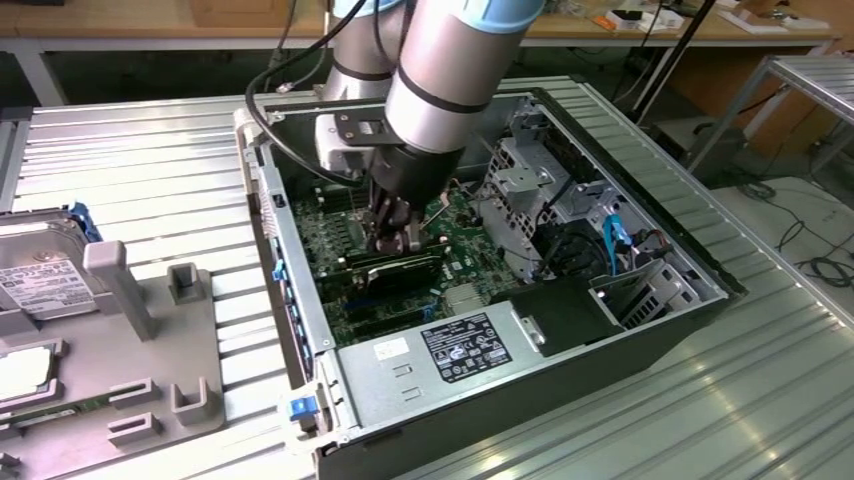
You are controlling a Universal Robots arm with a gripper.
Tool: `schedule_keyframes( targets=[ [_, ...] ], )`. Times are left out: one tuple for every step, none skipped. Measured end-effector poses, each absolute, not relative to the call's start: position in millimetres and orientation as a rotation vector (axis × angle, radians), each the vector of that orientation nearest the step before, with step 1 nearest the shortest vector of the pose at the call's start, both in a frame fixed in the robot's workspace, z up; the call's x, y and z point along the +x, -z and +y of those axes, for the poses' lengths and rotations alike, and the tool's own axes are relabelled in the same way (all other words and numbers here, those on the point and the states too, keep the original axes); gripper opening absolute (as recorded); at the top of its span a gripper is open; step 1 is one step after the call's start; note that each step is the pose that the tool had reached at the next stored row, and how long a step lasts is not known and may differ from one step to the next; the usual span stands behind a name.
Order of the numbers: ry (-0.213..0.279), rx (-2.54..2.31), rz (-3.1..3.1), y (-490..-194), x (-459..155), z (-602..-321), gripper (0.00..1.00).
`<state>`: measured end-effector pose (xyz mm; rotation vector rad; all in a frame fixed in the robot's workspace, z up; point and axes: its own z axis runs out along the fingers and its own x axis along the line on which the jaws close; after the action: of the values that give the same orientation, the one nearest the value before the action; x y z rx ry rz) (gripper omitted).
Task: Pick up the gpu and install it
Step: 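Press down on the gpu until it lock into place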
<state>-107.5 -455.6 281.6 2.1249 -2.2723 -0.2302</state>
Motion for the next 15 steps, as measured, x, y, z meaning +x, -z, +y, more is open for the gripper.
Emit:
schedule_keyframes(
  targets=[
    [0.206,2.134,-2.28,-282,-107,-456,0.11],
    [0.186,2.141,-2.287,-281,-107,-456,0.11],
    [0.169,2.148,-2.293,-281,-107,-456,0.11],
    [0.162,2.15,-2.296,-281,-107,-456,0.11],
    [0.14,2.138,-2.298,-280,-107,-456,0.11],
    [0.116,2.123,-2.296,-280,-107,-457,0.11],
    [0.115,2.12,-2.298,-279,-107,-457,0.11],
    [0.114,2.119,-2.298,-276,-107,-459,0.11],
    [0.114,2.117,-2.299,-275,-107,-460,0.11],
    [0.114,2.115,-2.301,-272,-107,-461,0.11],
    [0.114,2.115,-2.302,-270,-107,-461,0.11],
    [0.114,2.115,-2.302,-270,-107,-461,0.11],
    [0.114,2.115,-2.302,-270,-107,-461,0.11],
    [0.114,2.115,-2.302,-270,-107,-461,0.11],
    [0.114,2.114,-2.302,-270,-107,-461,0.11]
  ],
)
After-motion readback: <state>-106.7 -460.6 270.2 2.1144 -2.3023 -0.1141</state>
